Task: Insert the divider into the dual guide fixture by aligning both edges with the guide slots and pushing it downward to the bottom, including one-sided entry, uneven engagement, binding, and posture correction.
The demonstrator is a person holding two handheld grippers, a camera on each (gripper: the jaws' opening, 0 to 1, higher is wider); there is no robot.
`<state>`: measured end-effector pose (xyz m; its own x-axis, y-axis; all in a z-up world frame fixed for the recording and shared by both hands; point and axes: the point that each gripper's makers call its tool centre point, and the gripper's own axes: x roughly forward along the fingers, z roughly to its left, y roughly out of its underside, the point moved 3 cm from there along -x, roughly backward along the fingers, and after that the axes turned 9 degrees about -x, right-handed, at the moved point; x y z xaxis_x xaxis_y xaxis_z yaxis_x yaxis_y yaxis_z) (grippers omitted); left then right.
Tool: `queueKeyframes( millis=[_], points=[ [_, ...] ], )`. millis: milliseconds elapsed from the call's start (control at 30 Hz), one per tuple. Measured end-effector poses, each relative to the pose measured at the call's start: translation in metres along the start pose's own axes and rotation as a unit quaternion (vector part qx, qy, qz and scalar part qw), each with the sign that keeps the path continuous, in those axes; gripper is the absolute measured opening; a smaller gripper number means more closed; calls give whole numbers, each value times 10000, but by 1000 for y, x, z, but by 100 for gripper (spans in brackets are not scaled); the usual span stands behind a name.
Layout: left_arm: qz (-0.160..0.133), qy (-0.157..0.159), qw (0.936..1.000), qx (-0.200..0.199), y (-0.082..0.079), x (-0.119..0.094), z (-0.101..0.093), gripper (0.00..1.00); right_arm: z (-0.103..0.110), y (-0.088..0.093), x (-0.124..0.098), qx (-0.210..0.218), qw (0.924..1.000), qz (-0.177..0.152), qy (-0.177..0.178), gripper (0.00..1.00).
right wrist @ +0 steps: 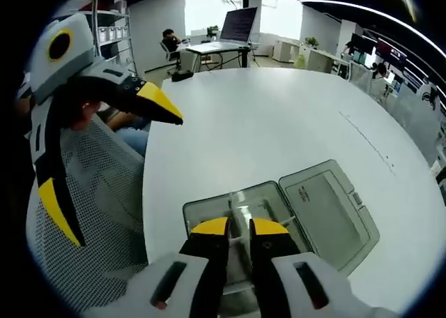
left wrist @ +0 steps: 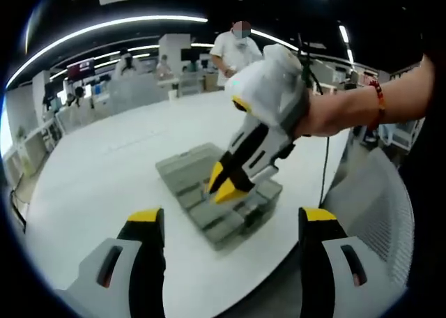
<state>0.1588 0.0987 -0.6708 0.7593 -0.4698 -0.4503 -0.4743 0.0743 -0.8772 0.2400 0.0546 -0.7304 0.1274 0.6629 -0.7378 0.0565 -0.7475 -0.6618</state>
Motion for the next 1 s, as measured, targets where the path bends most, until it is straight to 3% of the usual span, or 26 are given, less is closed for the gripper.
queueKeyframes(
  millis=[167, 567, 1000],
  points=[
    [-56, 54, 9998, -171, -1, 0, -2, 78, 1, -1, -11, 217, 9994, -184, 195, 8],
    [91, 199, 9997, -102, 7, -4, -9, 78, 14, 15, -45, 810, 9937, -521, 567, 15],
    [131, 405, 9991, -62, 10, -13, -12, 80, 31, 32, -82, 1253, 9842, -697, 1036, 30]
  ],
)
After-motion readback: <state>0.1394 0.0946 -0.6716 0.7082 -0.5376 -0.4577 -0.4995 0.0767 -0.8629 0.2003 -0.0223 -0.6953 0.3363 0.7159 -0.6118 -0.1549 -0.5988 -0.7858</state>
